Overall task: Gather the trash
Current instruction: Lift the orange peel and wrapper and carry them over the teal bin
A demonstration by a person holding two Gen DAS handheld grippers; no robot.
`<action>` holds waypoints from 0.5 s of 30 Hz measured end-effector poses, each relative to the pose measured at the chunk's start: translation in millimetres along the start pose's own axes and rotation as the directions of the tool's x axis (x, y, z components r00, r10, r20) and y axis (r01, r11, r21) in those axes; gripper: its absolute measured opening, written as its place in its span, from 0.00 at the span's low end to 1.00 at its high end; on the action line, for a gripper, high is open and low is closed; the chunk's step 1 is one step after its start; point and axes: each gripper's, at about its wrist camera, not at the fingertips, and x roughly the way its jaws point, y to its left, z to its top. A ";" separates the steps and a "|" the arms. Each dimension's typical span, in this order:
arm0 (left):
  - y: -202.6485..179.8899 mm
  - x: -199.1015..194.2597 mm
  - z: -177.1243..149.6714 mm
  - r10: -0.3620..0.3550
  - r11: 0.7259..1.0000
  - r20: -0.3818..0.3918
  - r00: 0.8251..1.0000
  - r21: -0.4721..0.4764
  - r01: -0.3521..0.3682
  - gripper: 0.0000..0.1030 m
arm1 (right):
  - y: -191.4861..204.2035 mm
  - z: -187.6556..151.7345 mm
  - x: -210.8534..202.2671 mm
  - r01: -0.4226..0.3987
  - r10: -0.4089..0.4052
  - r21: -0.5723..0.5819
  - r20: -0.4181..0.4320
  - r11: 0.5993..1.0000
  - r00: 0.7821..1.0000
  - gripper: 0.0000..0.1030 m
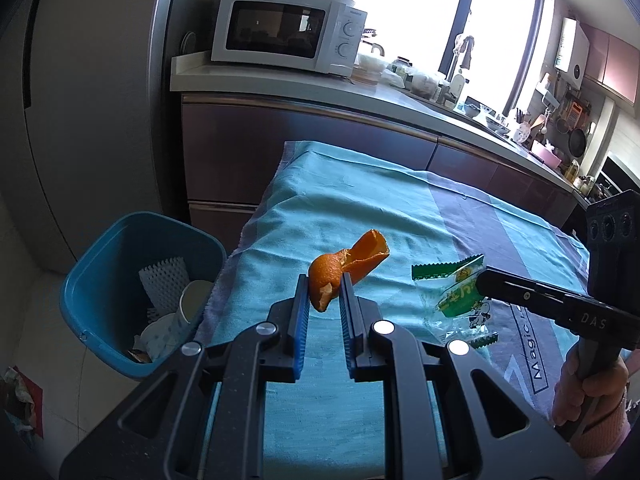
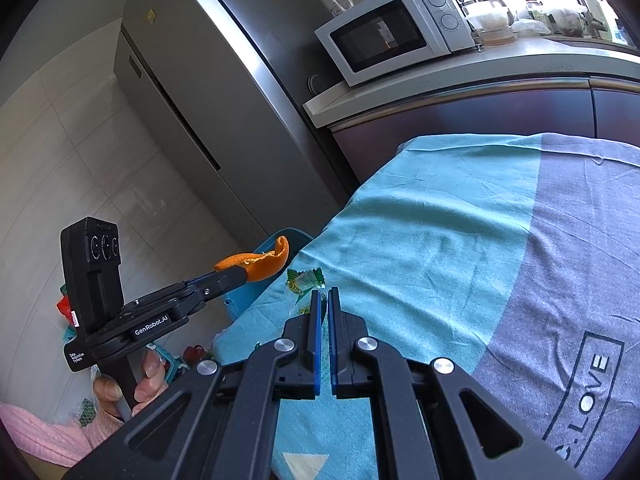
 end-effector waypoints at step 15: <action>20.6 -8.0 3.1 0.037 0.999 0.014 0.999 -0.030 -0.037 0.15 | 10.1 6.1 14.1 -0.023 0.023 -0.013 -0.013 1.000 1.000 0.02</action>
